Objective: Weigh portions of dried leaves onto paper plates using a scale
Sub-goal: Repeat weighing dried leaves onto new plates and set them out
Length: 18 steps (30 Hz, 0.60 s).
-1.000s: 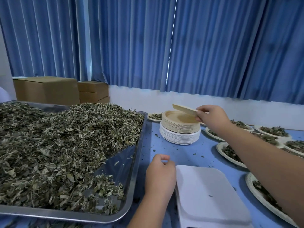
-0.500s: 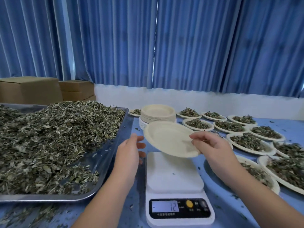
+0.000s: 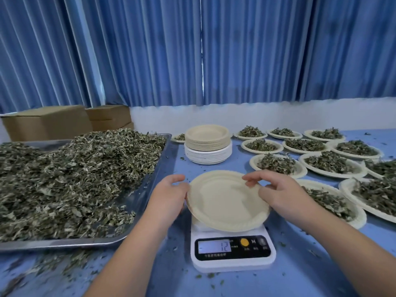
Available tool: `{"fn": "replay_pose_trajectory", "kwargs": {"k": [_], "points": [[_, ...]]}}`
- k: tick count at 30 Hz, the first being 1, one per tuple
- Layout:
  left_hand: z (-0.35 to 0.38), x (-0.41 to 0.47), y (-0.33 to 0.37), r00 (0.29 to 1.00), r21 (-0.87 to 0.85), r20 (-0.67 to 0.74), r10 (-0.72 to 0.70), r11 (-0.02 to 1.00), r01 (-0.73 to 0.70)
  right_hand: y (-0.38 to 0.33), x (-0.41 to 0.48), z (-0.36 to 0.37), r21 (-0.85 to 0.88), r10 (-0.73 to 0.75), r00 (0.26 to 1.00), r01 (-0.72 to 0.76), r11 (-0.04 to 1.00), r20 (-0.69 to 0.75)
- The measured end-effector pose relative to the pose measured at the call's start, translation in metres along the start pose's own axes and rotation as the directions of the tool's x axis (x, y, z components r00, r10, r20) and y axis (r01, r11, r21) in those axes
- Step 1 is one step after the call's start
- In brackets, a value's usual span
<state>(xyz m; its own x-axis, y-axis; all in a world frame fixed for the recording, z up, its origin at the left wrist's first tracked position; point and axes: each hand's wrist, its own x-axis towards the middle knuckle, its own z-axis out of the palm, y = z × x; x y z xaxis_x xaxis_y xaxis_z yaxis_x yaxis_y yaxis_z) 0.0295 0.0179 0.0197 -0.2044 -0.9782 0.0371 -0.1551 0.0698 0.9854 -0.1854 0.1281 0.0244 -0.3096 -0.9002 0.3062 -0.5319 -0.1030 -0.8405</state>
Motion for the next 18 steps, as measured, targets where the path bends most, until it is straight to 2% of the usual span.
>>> {"fn": "replay_pose_trajectory", "kwargs": {"k": [5,10,12,15,16,18], "points": [[-0.001,-0.005,-0.002,0.989,0.359,-0.058,0.135,0.927,-0.106,0.000,0.000,-0.003,-0.096,-0.001,1.000,0.002,0.995,0.007],[-0.009,-0.014,0.009,0.968,0.445,-0.102,0.229,0.881,-0.161,0.000,0.003,-0.002,-0.161,-0.046,0.980,0.015,0.987,-0.193],[-0.022,-0.018,0.018,0.930,0.573,-0.168,0.328,0.800,-0.179,-0.001,0.003,-0.003,-0.160,-0.055,0.976,0.021,0.987,-0.210],[-0.054,-0.028,0.026,0.827,0.764,-0.338,0.449,0.644,-0.038,-0.002,0.002,-0.004,-0.177,-0.055,0.975,0.017,0.984,-0.215],[-0.065,-0.028,0.025,0.833,0.804,-0.369,0.413,0.592,0.063,-0.002,0.002,-0.004,-0.186,-0.064,0.975,0.023,0.982,-0.213],[-0.084,-0.027,0.020,0.900,0.858,-0.387,0.199,0.435,0.273,-0.001,0.003,-0.004,-0.195,-0.081,0.976,0.041,0.980,-0.204]]}}
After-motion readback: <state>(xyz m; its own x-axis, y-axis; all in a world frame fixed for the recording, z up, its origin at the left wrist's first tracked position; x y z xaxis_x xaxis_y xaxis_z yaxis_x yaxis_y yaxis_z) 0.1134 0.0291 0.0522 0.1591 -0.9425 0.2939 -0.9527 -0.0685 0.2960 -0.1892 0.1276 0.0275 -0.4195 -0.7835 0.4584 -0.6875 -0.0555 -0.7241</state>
